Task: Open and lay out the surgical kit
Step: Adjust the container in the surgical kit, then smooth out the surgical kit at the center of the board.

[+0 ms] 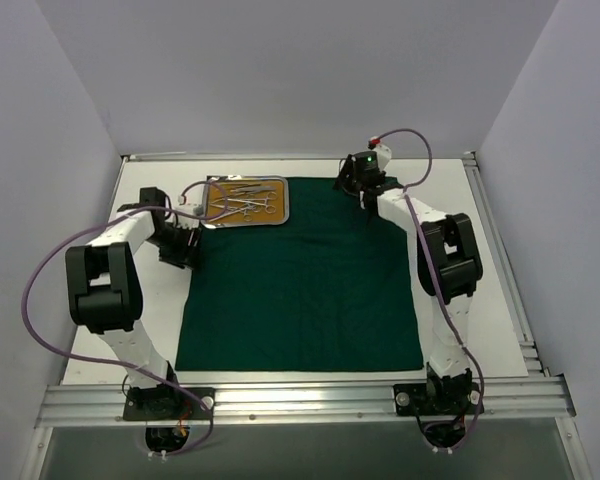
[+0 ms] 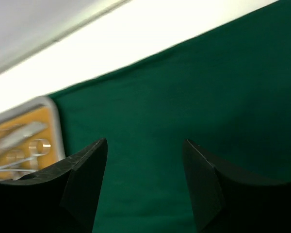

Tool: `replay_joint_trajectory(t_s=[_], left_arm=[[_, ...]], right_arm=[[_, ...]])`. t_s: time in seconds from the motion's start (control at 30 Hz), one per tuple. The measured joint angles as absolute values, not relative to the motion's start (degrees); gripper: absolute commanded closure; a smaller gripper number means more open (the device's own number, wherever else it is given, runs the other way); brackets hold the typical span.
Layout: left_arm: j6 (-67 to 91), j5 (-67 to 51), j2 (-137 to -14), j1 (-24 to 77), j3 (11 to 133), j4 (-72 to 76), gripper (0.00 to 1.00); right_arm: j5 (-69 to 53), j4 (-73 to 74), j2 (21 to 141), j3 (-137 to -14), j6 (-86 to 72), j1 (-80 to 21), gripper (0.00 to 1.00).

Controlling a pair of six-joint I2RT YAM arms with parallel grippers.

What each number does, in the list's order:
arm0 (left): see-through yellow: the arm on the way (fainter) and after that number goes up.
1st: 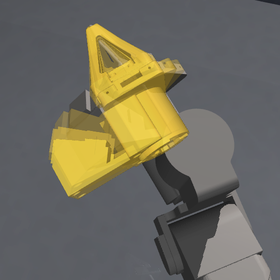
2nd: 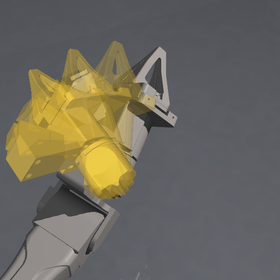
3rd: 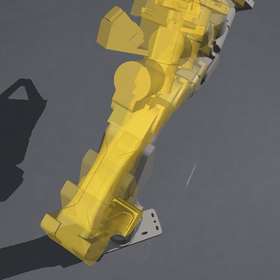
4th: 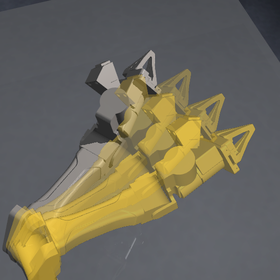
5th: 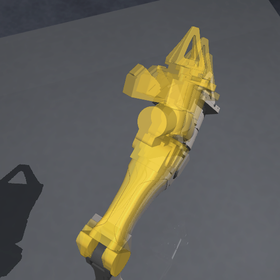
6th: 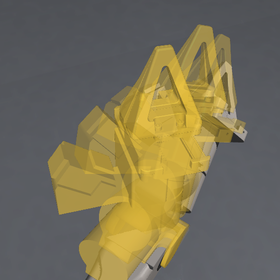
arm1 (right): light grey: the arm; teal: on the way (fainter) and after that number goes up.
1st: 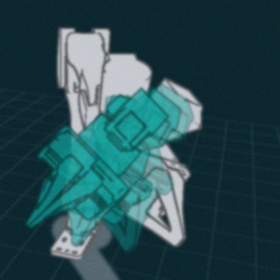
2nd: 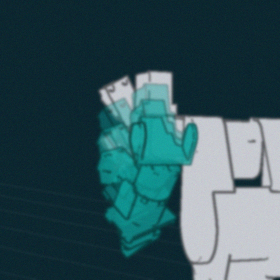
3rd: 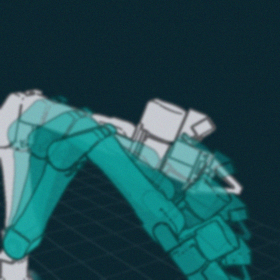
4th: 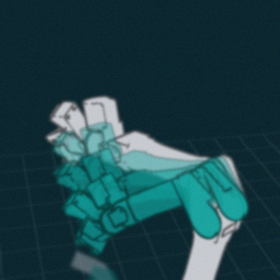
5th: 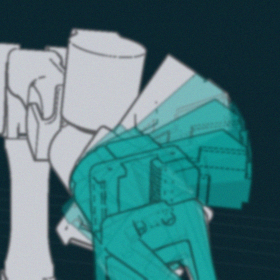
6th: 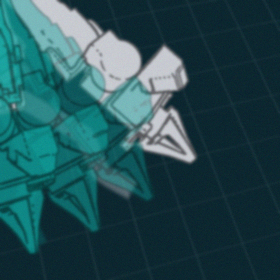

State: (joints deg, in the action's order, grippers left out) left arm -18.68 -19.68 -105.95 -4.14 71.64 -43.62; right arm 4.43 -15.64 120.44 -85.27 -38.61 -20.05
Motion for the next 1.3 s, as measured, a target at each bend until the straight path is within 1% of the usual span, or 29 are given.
replay_joint_trajectory(t_s=[0.13,0.2,0.23,0.3,0.33,0.37,0.47,0.5,0.63,0.83,0.97,1.1,1.13,1.17,1.2,1.23,1.27,1.3], left_arm=[[-21.8,-17.7,-99.6,-3.2,71.6,-46.9,0.36],[-24.1,-16.6,-95.1,-0.3,71.6,-48.3,0.34],[-25.4,-15.9,-92.7,2.7,71.4,-48.8,0.32],[-28.0,-14.2,-88.1,11.6,70.0,-48.7,0.21],[-29.1,-14.0,-86.3,17.1,68.9,-48.7,0.13],[-29.8,-14.2,-85.0,23.0,67.8,-48.7,0.12],[-31.1,-14.4,-83.5,39.4,64.1,-49.3,0.13],[-31.3,-14.3,-83.5,43.3,63.0,-49.5,0.17],[-31.9,-13.0,-83.7,55.6,59.3,-50.0,0.23],[-32.0,-11.1,-90.1,69.2,55.0,-47.7,0.23],[-31.6,-10.1,-92.8,71.0,54.3,-46.7,0.27],[-30.7,-9.0,-93.2,71.0,54.3,-45.7,0.4],[-30.6,-8.6,-93.3,71.0,54.3,-45.4,0.49],[-30.6,-8.0,-93.4,71.0,54.3,-44.9,0.54],[-30.5,-7.5,-93.5,70.9,54.3,-44.4,0.6],[-30.5,-7.1,-93.6,70.8,54.3,-43.9,0.73],[-30.6,-6.5,-93.7,70.7,54.3,-43.4,0.82],[-30.7,-5.9,-93.8,70.6,54.3,-42.9,0.94]], right_arm=[[5.6,-2.3,121.5,-93.4,-29.8,-15.5,0.39],[5.8,1.7,122.7,-97.4,-26.0,-13.1,0.38],[5.8,3.2,123.3,-98.8,-24.4,-11.9,0.38],[5.5,5.6,124.6,-101.1,-21.9,-9.4,0.38],[4.7,6.9,125.6,-102.5,-20.8,-8.1,0.38],[4.2,7.7,126.6,-103.9,-19.8,-6.9,0.39],[1.7,9.8,130.5,-107.8,-16.8,-3.6,0.44],[0.7,10.4,131.9,-109.3,-15.7,-2.7,0.46],[-2.5,11.6,136.4,-110.7,-13.3,-1.3,0.5],[-6.0,11.3,137.6,-111.7,-12.0,-1.3,0.56],[-7.2,11.3,137.9,-111.6,-11.9,-1.3,0.56],[-8.1,9.8,137.9,-110.8,-11.9,-1.3,0.65],[-8.4,9.4,137.9,-110.6,-11.9,-1.2,0.72],[-8.5,9.1,137.9,-110.5,-11.9,-1.2,0.76],[-8.7,8.8,137.9,-110.3,-12.1,-1.1,0.84],[-8.9,8.6,137.9,-110.2,-12.2,-1.1,0.9],[-9.2,8.3,137.9,-110.0,-12.5,-1.0,0.95],[-9.5,8.0,137.9,-109.8,-12.9,-1.0,1.0]])
